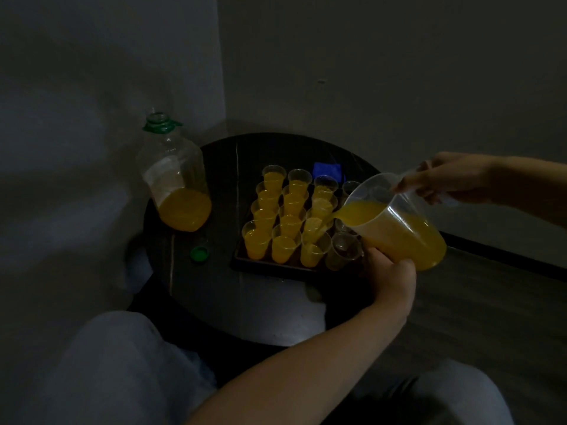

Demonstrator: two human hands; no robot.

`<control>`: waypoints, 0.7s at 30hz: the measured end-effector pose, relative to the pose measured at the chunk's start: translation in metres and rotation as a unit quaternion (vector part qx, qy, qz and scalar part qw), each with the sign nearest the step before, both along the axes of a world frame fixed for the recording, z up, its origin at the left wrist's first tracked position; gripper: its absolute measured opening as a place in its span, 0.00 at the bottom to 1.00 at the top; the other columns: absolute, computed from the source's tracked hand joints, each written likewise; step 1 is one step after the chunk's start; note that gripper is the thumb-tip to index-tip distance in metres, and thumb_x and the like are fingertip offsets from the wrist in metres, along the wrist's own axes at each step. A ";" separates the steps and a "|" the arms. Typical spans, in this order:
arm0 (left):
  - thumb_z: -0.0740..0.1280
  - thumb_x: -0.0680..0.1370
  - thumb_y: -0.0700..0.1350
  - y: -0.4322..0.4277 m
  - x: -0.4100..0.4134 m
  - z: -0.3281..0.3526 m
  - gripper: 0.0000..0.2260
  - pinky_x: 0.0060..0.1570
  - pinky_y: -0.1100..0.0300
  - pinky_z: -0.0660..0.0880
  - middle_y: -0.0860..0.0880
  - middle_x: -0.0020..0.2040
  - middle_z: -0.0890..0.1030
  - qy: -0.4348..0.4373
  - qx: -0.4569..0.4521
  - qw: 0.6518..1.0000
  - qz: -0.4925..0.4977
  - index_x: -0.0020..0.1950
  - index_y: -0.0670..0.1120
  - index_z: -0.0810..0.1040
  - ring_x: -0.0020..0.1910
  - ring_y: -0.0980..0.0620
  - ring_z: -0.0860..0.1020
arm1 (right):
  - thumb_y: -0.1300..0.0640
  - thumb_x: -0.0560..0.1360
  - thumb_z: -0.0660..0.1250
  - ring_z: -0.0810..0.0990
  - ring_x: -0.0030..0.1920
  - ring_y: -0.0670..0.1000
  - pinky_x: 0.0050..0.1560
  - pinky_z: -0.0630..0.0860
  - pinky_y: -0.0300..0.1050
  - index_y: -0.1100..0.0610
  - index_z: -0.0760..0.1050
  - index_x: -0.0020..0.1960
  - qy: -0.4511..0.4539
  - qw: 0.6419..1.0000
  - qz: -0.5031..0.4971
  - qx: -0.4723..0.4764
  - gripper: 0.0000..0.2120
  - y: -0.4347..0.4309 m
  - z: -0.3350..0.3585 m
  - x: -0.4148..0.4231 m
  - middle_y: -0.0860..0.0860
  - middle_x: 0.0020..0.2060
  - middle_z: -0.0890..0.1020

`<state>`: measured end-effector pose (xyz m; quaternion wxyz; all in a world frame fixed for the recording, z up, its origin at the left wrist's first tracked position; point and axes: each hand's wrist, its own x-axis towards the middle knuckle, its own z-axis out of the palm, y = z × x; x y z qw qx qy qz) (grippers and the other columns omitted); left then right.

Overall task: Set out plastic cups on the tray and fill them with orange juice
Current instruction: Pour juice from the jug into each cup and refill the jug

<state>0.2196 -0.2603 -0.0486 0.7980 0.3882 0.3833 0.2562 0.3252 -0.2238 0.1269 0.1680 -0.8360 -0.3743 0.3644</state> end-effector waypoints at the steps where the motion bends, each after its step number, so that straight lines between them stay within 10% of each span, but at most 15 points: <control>1: 0.64 0.63 0.40 -0.001 0.001 -0.002 0.39 0.70 0.39 0.70 0.42 0.70 0.72 -0.003 -0.005 1.000 -0.001 0.74 0.60 0.64 0.68 0.41 0.74 | 0.45 0.67 0.76 0.71 0.32 0.49 0.32 0.68 0.41 0.59 0.82 0.48 0.002 1.000 0.005 -0.005 0.19 0.000 0.000 -0.001 0.54 0.32 0.74; 4: 0.64 0.63 0.40 -0.002 0.002 -0.007 0.38 0.69 0.36 0.70 0.39 0.70 0.72 -0.003 -0.013 1.000 -0.002 0.73 0.60 0.65 0.68 0.36 0.73 | 0.31 0.44 0.81 0.72 0.29 0.47 0.31 0.69 0.41 0.56 0.84 0.43 0.000 1.000 0.022 0.000 0.37 0.000 -0.003 0.004 0.51 0.29 0.76; 8: 0.64 0.63 0.40 -0.003 -0.001 -0.005 0.38 0.70 0.37 0.70 0.38 0.69 0.73 -0.003 -0.013 1.000 -0.003 0.73 0.58 0.66 0.68 0.35 0.73 | 0.40 0.57 0.76 0.70 0.31 0.49 0.31 0.68 0.41 0.58 0.83 0.47 0.017 1.000 0.022 -0.004 0.27 -0.001 -0.003 0.001 0.54 0.32 0.74; 12: 0.64 0.63 0.40 -0.003 0.000 -0.006 0.39 0.70 0.37 0.70 0.41 0.70 0.73 -0.010 -0.018 1.000 -0.002 0.73 0.62 0.64 0.69 0.37 0.73 | 0.28 0.35 0.79 0.72 0.28 0.46 0.28 0.69 0.38 0.56 0.84 0.46 0.019 0.999 0.034 -0.001 0.47 -0.002 -0.004 0.004 0.49 0.27 0.76; 17: 0.63 0.63 0.40 -0.003 0.001 -0.006 0.39 0.70 0.36 0.70 0.38 0.70 0.72 -0.003 -0.012 1.000 -0.004 0.73 0.59 0.64 0.68 0.35 0.73 | 0.48 0.69 0.72 0.69 0.33 0.49 0.33 0.66 0.41 0.61 0.81 0.51 0.016 1.000 0.012 -0.007 0.18 -0.002 -0.004 0.000 0.54 0.32 0.73; 21: 0.63 0.63 0.40 -0.004 -0.001 -0.001 0.39 0.70 0.39 0.71 0.40 0.69 0.73 -0.001 -0.006 1.000 -0.001 0.74 0.57 0.64 0.68 0.39 0.74 | 0.49 0.69 0.71 0.69 0.32 0.50 0.34 0.66 0.43 0.61 0.81 0.50 0.008 1.000 0.012 -0.008 0.17 -0.002 -0.003 0.000 0.53 0.31 0.73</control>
